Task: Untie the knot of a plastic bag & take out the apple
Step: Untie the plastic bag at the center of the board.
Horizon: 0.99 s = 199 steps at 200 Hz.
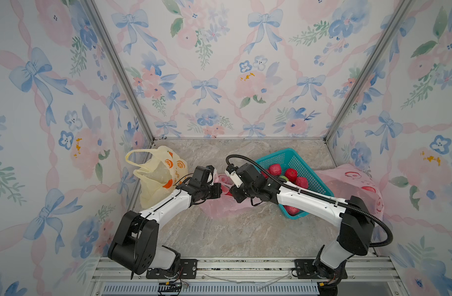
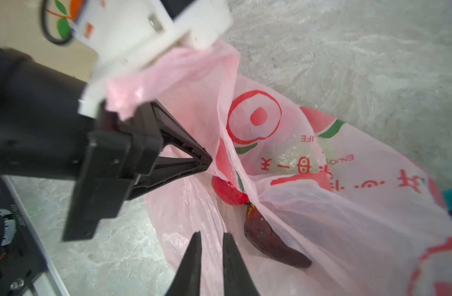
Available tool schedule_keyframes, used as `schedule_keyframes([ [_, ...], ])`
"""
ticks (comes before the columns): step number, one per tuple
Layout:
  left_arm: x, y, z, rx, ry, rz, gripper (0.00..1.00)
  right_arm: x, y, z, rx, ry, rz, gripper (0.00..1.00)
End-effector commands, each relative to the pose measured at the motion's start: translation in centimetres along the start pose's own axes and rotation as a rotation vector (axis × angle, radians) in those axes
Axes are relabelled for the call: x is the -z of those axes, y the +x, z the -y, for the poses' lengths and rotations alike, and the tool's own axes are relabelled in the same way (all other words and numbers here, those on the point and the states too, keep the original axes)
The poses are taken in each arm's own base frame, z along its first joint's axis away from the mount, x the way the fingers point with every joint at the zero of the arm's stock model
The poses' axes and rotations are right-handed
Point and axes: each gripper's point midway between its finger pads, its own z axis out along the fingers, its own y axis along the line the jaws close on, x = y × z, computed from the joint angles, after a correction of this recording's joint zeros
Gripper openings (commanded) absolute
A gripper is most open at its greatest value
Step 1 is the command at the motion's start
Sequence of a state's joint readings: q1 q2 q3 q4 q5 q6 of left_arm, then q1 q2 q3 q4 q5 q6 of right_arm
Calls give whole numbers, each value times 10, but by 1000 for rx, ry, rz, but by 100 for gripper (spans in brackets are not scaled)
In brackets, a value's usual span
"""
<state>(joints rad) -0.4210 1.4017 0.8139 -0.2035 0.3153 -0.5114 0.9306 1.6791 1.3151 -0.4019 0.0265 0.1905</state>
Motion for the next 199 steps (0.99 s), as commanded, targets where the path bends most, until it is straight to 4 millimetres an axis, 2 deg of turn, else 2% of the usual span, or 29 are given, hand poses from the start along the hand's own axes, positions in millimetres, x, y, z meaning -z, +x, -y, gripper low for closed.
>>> schedule_keyframes([
  [1, 0, -2, 18, 3, 71, -14, 0, -3, -10, 4, -30, 52, 35, 18],
  [42, -14, 5, 30, 18, 151, -48, 0, -28, 18, 8, -35, 85, -57, 17],
  [68, -33, 9, 28, 28, 165, -87, 0, -48, 36, 19, -20, 144, -119, 16],
  [83, -41, 4, 23, 33, 144, -86, 0, -56, 46, 21, -15, 153, -157, 15],
  [101, -47, -10, 19, 37, 114, -40, 0, -59, 58, 15, -4, 121, -192, 13],
  [149, -44, -56, 5, 63, 80, 106, 0, -46, 93, -2, 32, 38, -246, 12],
  [199, -53, -85, -6, 125, 90, 209, 0, -55, 136, -12, 32, -16, -361, 2],
])
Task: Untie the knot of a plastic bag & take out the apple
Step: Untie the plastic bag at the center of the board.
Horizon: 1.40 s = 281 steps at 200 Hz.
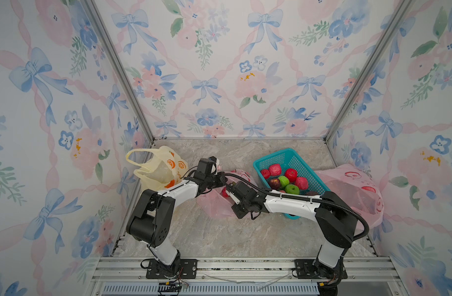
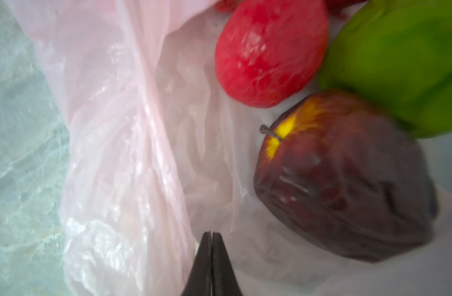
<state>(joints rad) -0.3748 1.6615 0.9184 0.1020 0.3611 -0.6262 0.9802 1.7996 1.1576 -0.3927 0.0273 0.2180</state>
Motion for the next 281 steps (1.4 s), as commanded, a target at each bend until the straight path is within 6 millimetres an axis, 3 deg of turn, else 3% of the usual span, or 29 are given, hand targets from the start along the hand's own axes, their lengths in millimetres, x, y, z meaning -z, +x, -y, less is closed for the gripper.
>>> schedule_keyframes([
  [1, -8, -22, -3, 27, 4, 84, 0, -9, 29, -11, 19, -43, -95, 1],
  [66, -24, -50, -37, 43, -118, 181, 0, -1, 61, -20, 22, -66, -130, 1],
  [96, -29, -59, -40, 41, -131, 214, 0, -3, 65, -18, 8, -66, -133, 1],
  [143, -8, -57, -10, -40, -72, 233, 0, 13, 27, -8, -79, -110, 7, 8],
  [159, 5, -56, 6, -79, -31, 237, 0, 21, 11, -6, -101, -142, 60, 24],
  [187, 21, -44, 26, -151, -21, 202, 1, 56, -26, -6, -115, -191, 204, 54],
  [217, 38, -29, 38, -196, -24, 178, 4, 76, -54, 2, -119, -179, 296, 59],
  [272, 68, 2, 34, -168, -37, 152, 31, 64, -77, 22, -148, -63, 301, 72],
  [281, 75, 5, 32, -163, -42, 159, 37, 51, -74, 25, -153, -42, 280, 75],
])
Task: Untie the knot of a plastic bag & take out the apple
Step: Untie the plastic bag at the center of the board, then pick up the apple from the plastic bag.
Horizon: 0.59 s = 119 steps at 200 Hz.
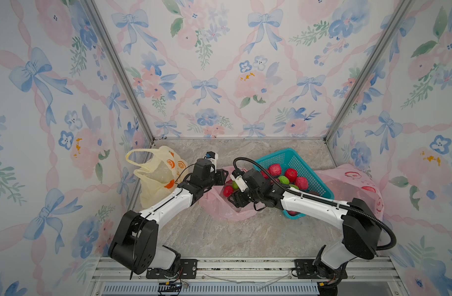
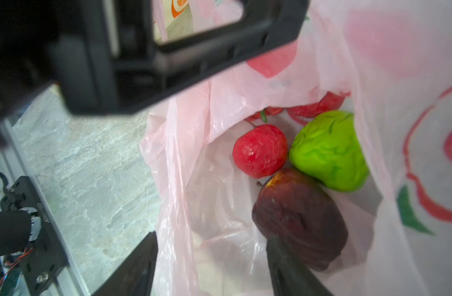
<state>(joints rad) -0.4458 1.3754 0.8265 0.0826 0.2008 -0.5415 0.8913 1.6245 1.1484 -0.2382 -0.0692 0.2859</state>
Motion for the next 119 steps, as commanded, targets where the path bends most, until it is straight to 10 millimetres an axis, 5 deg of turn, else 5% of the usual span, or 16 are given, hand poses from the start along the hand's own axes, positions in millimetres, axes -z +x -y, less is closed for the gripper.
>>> schedule_keyframes([
  [1, 17, 17, -5, 8, -30, -28, 37, -17, 1, 18, -7, 86, -14, 75],
  [23, 36, 18, -8, 19, -56, -7, 48, -25, 3, 29, 12, 149, -31, 78],
  [38, 44, 37, -19, 32, -91, -40, 54, -29, 7, 33, 46, 172, -64, 82],
  [119, 67, 48, -25, 90, -100, -21, 64, -36, 18, 57, 177, 243, -167, 91],
])
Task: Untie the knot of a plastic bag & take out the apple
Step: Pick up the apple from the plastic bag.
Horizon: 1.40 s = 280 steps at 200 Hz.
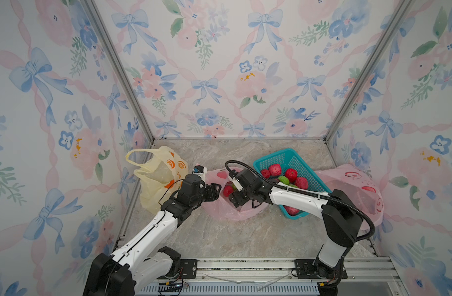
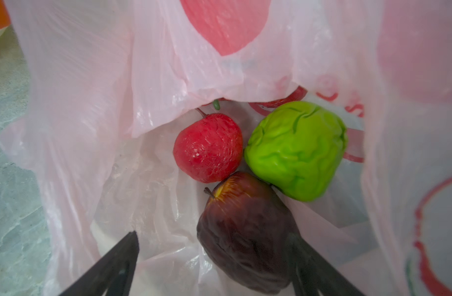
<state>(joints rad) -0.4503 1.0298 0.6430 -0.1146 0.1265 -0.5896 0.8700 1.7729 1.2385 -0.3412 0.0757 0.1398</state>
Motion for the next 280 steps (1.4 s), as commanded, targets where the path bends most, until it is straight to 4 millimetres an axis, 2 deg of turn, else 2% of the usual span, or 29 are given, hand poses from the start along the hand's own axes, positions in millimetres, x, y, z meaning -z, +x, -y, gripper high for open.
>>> schedule_keyframes([
  [1, -1, 10, -9, 39, -22, -26, 64, -7, 3, 13, 50, 56, -42, 91],
  [58, 4, 6, -11, 49, -22, -7, 64, -25, 20, 21, 94, 106, -142, 87],
  [108, 5, 7, -16, 66, -24, -4, 64, -40, 26, 24, 111, 125, -195, 86],
  [158, 8, 3, -18, 70, -24, 9, 64, -49, 18, 20, 93, 113, -178, 82],
  [171, 8, 3, -19, 72, -27, 10, 64, -49, 17, 20, 92, 114, -183, 79],
  [185, 9, 2, -21, 74, -34, 17, 64, -49, 16, 20, 89, 110, -181, 67],
  [195, 10, 1, -22, 75, -43, 24, 64, -46, 13, 18, 81, 102, -168, 52],
  [200, 10, -1, -23, 77, -46, 31, 64, -44, 11, 17, 77, 98, -157, 48],
  [239, 17, -14, -21, 70, -52, 78, 66, -16, -14, 10, 58, 48, -54, 35],
  [280, 16, -15, -22, 71, -64, 78, 68, 20, -47, 3, 21, -22, 89, 25],
])
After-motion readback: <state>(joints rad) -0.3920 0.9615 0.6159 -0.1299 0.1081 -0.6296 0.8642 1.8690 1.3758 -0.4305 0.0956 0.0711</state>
